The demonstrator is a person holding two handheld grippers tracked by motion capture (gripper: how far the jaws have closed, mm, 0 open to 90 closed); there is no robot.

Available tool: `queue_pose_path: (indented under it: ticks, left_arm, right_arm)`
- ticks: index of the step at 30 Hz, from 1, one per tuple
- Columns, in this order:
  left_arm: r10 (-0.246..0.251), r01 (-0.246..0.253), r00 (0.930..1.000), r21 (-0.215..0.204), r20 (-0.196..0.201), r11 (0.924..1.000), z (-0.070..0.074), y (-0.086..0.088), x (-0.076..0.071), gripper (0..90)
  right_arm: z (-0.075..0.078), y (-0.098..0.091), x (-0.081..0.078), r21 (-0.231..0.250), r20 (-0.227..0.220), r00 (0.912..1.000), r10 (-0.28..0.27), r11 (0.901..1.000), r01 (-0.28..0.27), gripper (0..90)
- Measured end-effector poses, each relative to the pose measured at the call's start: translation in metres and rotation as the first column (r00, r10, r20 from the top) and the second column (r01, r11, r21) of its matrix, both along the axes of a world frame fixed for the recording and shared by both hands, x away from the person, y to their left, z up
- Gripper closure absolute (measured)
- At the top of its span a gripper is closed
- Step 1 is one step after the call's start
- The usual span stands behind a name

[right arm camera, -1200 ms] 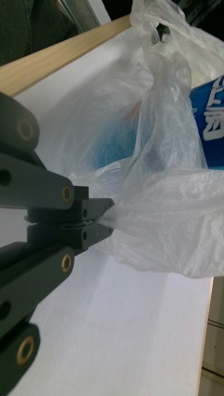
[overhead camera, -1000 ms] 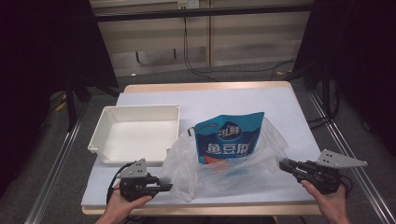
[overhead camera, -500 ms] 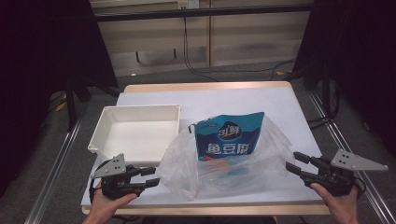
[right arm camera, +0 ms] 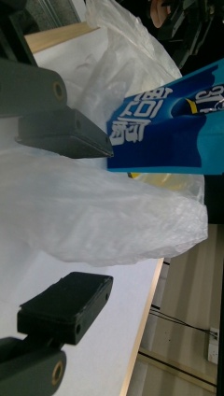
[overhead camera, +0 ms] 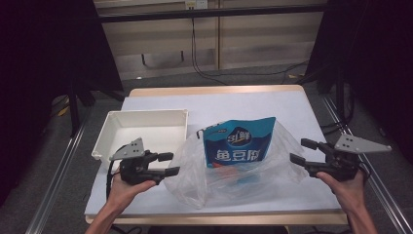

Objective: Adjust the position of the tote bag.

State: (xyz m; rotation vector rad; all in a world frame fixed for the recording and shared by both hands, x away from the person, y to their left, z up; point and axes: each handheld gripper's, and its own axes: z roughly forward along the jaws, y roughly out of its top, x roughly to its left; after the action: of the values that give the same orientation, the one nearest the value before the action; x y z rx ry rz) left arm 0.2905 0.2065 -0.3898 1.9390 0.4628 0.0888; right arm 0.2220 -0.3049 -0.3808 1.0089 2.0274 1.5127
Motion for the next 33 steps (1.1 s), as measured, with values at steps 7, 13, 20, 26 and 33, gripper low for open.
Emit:
queue_pose_path:
  ticks: [7,13,20,26,33]
  left_arm:
    - [-0.020,0.020,0.9998,0.005,-0.009,0.9998,-0.006,-0.015,0.022,59.3]
    - [-0.006,0.008,0.9989,0.029,-0.047,0.9995,-0.012,-0.018,0.030,90.0]
    - [0.001,0.016,0.9964,0.191,-0.085,0.9814,-0.034,-0.032,0.028,90.0]
    - [-0.026,0.054,0.9933,0.259,-0.113,0.9645,-0.047,-0.030,0.018,90.0]
    - [-0.017,0.057,0.9905,0.299,-0.136,0.9524,-0.061,-0.026,0.014,90.0]
  right_arm:
    - [0.002,0.015,0.026,-0.022,-0.028,0.9982,0.052,0.9984,-0.053,44.3]
    - [-0.003,0.011,0.032,0.010,-0.009,0.9998,0.017,0.9998,-0.017,89.7]
    - [-0.019,-0.002,0.039,0.005,-0.076,0.9967,-0.029,0.9995,0.030,90.0]
    - [-0.030,-0.008,0.031,-0.010,-0.117,0.9931,-0.006,0.9999,0.005,90.0]
    - [-0.041,-0.001,0.025,-0.051,-0.157,0.9870,0.037,0.9977,-0.045,90.0]
